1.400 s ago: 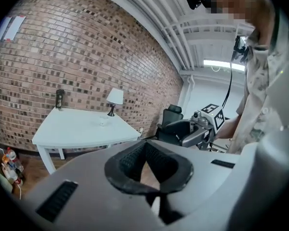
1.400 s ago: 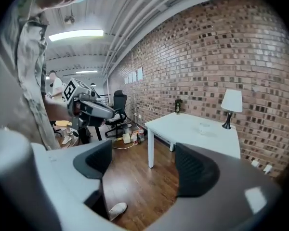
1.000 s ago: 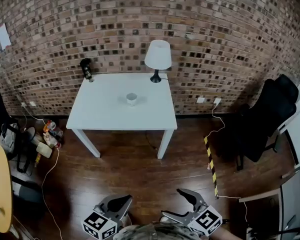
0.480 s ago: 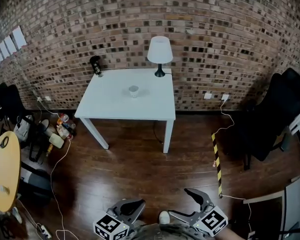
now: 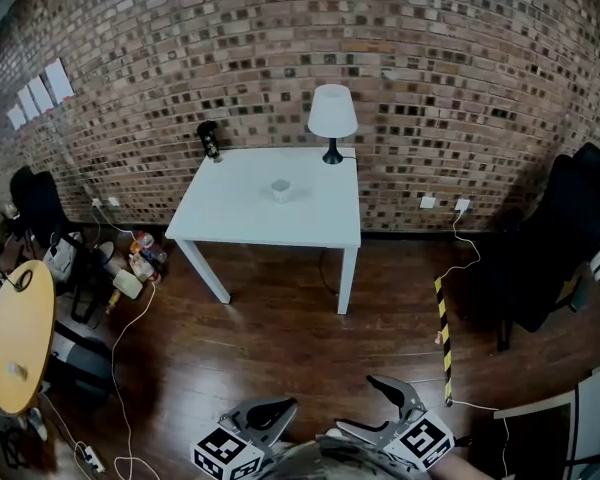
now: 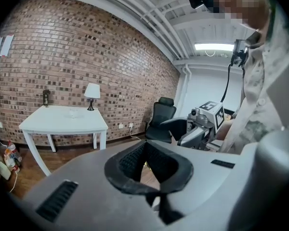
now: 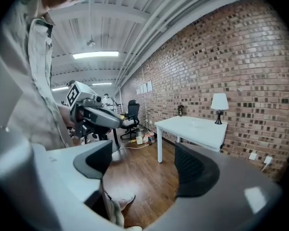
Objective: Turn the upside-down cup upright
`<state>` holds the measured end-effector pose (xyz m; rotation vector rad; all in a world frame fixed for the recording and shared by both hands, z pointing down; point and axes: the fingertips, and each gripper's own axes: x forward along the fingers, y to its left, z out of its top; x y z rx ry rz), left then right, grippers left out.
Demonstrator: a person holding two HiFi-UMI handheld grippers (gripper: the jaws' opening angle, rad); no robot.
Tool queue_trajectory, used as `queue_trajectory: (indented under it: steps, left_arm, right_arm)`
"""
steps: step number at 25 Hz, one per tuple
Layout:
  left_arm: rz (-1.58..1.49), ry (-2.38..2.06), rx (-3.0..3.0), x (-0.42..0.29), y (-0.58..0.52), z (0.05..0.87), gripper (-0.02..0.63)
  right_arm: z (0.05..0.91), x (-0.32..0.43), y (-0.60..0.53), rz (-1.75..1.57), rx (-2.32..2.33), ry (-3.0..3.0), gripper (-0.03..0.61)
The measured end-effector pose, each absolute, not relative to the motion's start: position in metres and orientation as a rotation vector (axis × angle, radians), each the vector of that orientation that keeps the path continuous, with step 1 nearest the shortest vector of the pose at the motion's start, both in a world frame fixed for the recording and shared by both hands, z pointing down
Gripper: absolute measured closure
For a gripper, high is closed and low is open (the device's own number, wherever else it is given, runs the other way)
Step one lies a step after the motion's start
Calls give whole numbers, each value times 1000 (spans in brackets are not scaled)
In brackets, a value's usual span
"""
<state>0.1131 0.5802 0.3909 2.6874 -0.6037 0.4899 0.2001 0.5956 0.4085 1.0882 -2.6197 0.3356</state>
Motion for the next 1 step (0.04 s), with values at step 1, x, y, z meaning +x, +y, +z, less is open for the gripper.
queue_trajectory:
  steps: [1]
  left_arm:
    - [491, -610, 2683, 111, 582, 391, 606]
  right_arm:
    - [408, 199, 597, 329, 1086, -2625, 173]
